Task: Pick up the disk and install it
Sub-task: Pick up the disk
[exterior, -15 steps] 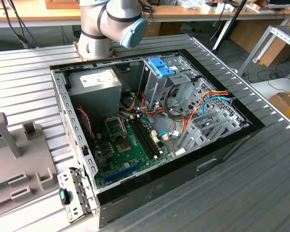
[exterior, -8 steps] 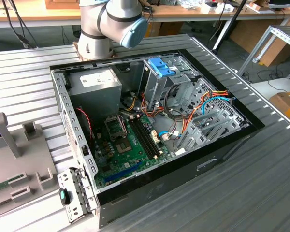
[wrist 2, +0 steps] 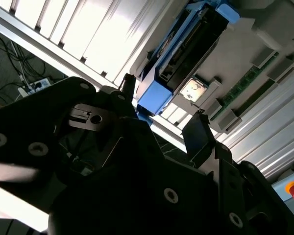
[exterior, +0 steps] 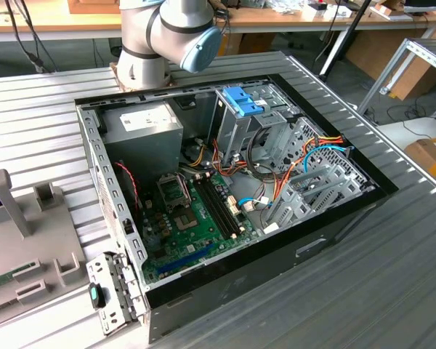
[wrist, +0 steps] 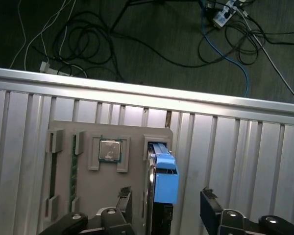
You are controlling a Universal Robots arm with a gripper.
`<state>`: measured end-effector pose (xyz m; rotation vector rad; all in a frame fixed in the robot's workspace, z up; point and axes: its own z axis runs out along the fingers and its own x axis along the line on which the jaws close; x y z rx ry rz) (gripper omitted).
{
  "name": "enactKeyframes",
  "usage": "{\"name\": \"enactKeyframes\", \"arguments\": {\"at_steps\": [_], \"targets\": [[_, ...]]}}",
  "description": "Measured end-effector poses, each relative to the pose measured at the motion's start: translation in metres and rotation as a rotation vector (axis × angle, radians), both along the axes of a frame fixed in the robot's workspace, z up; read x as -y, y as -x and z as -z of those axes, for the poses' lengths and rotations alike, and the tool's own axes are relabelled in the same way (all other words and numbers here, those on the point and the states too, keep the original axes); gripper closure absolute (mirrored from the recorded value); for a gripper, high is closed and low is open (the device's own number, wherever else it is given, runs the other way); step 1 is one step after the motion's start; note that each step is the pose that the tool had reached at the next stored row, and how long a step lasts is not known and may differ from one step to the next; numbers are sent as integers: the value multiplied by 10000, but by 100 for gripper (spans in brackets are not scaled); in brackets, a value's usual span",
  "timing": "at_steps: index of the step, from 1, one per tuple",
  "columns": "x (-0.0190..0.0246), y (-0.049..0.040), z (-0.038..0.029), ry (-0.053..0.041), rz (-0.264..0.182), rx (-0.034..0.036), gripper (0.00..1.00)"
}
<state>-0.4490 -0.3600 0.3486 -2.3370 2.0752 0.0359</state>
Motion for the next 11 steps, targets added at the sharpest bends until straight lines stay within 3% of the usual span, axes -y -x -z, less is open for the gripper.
{"name": "enactKeyframes", "arguments": {"at_steps": [9, 11], "targets": [[0, 0, 260, 0, 0, 0, 34], [0, 1, 271, 1, 0, -2, 34]]}}
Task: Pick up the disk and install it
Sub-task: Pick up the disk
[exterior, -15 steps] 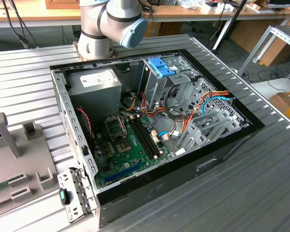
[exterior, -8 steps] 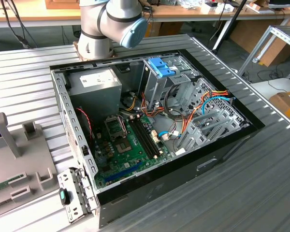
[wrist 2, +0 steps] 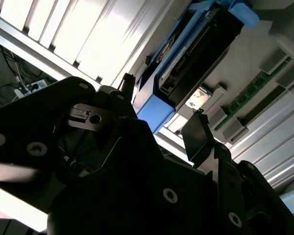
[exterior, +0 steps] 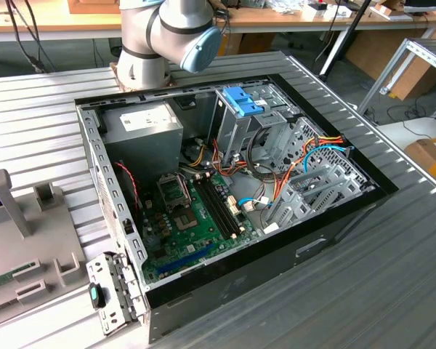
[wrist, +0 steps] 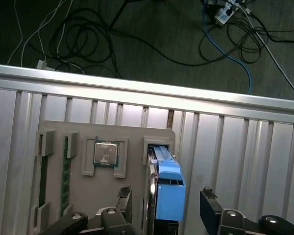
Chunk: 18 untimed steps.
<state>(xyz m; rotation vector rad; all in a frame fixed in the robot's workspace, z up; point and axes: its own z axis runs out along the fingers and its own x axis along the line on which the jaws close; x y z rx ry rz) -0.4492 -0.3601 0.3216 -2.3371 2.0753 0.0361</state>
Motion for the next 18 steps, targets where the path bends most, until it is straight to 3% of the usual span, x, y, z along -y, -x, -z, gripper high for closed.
{"name": "enactKeyframes", "arguments": {"at_steps": [5, 18], "targets": [[-3, 20, 106, 1, -1, 3, 34], [-24, 57, 112, 6, 30, 2, 34]]}}
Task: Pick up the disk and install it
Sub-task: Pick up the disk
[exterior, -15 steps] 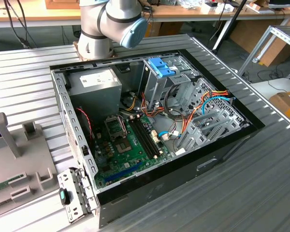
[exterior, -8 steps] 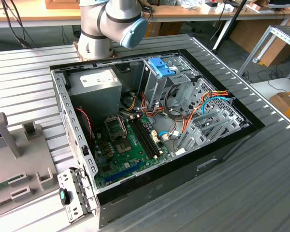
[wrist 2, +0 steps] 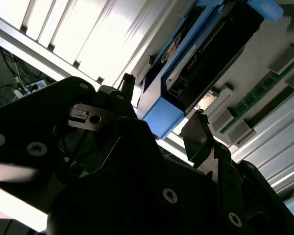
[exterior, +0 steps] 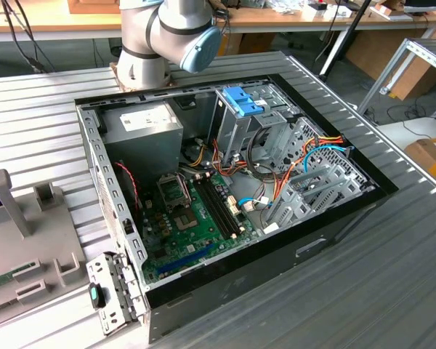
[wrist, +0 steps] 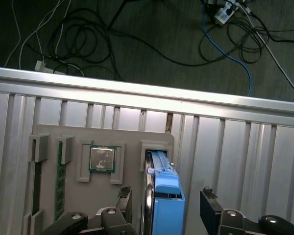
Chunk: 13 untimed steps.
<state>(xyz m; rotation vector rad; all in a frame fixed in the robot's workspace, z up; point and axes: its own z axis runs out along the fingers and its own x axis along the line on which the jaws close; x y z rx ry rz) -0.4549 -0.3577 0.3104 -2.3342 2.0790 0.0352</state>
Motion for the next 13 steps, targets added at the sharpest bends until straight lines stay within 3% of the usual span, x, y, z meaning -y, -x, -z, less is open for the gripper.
{"name": "enactKeyframes", "arguments": {"at_steps": [5, 6, 13], "targets": [[0, 0, 0, 0, 1, 1, 35], [0, 0, 0, 0, 1, 0, 43], [-1, 0, 1, -1, 345, 1, 43]]}}
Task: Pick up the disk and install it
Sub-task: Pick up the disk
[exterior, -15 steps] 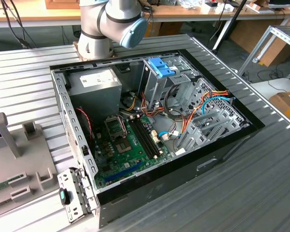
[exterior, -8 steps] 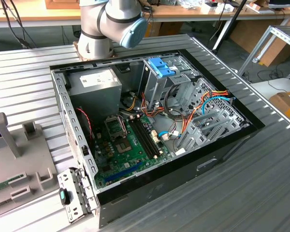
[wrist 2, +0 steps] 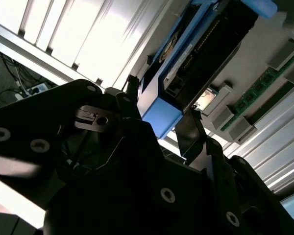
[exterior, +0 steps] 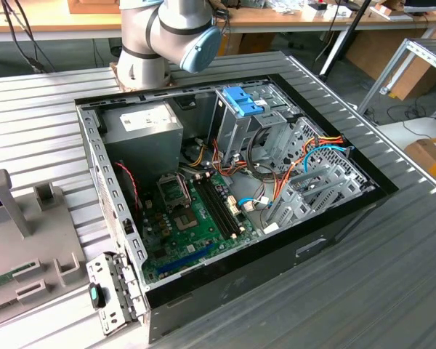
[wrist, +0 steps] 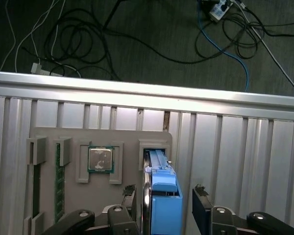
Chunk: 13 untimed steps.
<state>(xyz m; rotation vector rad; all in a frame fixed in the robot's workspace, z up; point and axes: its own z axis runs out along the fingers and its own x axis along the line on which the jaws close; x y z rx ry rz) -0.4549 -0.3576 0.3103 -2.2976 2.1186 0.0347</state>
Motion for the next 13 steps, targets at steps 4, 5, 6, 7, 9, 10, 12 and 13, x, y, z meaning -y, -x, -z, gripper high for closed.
{"name": "enactKeyframes", "arguments": {"at_steps": [4, 5, 6, 7, 9, 10, 12, 13], "targets": [[0, 0, -1, 0, 3, -1, 43], [-1, 0, 0, 0, 3, -1, 44], [0, 0, 0, 0, 4, -1, 51], [-1, 0, 0, 0, 5, -1, 57], [0, 0, 0, 1, 5, -1, 63], [0, 0, -1, 1, 6, -1, 63], [-1, 0, 0, 0, 6, 0, 63], [-1, 0, 0, 0, 7, -1, 63]]}}
